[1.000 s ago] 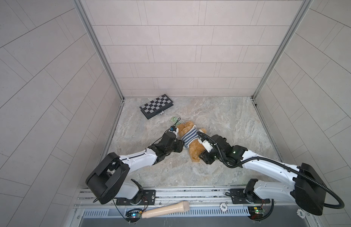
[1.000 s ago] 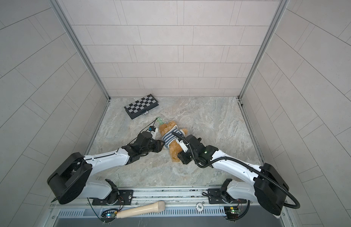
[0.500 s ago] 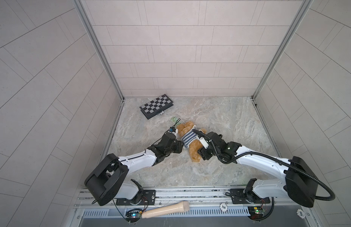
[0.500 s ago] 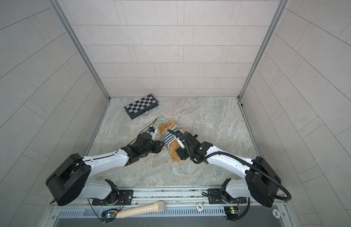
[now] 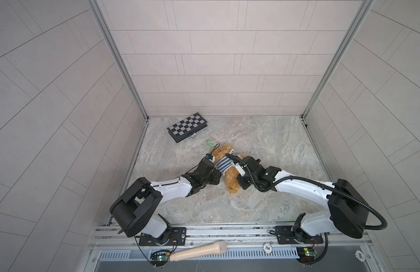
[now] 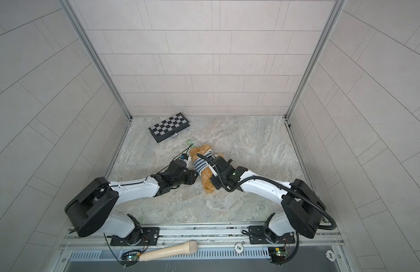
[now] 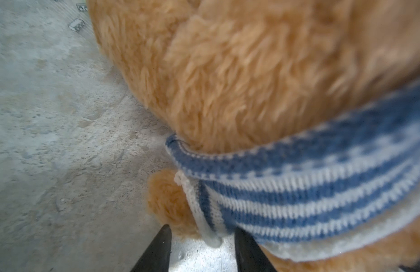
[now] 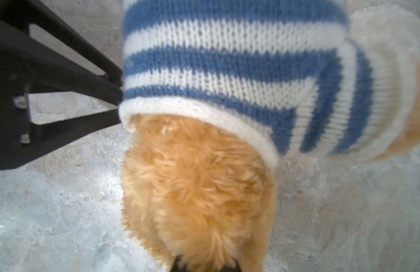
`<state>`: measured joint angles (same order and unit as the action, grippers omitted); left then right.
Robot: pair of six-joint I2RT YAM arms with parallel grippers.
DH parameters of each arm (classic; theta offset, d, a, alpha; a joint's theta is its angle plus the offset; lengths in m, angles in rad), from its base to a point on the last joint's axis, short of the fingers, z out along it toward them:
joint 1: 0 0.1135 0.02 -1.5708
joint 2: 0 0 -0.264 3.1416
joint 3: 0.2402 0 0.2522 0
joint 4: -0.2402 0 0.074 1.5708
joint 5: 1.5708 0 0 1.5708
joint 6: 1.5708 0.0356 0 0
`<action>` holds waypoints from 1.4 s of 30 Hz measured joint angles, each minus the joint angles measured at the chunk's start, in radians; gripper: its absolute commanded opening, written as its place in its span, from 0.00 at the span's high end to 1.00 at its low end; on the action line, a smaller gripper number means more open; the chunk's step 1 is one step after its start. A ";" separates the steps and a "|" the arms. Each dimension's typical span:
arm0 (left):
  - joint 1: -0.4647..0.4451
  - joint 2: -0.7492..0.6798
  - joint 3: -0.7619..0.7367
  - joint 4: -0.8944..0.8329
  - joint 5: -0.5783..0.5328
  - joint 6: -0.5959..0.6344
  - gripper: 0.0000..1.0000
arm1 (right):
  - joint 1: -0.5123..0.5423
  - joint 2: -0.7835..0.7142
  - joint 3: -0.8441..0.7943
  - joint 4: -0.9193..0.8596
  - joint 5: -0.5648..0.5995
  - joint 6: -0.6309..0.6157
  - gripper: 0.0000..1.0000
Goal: Dress the teddy bear
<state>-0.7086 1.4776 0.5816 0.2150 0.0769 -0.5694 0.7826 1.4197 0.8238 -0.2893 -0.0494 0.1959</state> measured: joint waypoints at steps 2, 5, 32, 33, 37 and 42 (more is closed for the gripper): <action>-0.001 0.005 0.000 0.000 -0.009 -0.003 0.55 | 0.000 0.000 -0.001 0.000 -0.003 0.002 0.99; -0.001 0.017 0.002 -0.003 -0.018 -0.006 0.55 | 0.000 -0.001 -0.003 0.002 -0.013 0.003 1.00; 0.047 -0.099 -0.061 -0.054 -0.046 -0.006 0.59 | 0.005 -0.185 -0.108 0.001 -0.091 -0.061 1.00; 0.046 -0.141 -0.079 -0.062 -0.047 -0.006 0.58 | 0.005 -0.197 -0.110 0.000 -0.083 -0.061 1.00; 0.009 -0.327 -0.122 -0.133 -0.071 -0.003 0.56 | 0.005 -0.251 -0.119 0.003 -0.061 -0.053 1.00; -0.069 -0.417 -0.119 -0.165 -0.090 -0.003 0.54 | 0.005 -0.277 -0.119 0.005 -0.055 -0.036 1.00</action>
<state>-0.7773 1.0611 0.4622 0.0502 -0.0132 -0.5728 0.7872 1.1427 0.7048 -0.2840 -0.1047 0.1600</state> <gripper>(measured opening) 0.450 0.094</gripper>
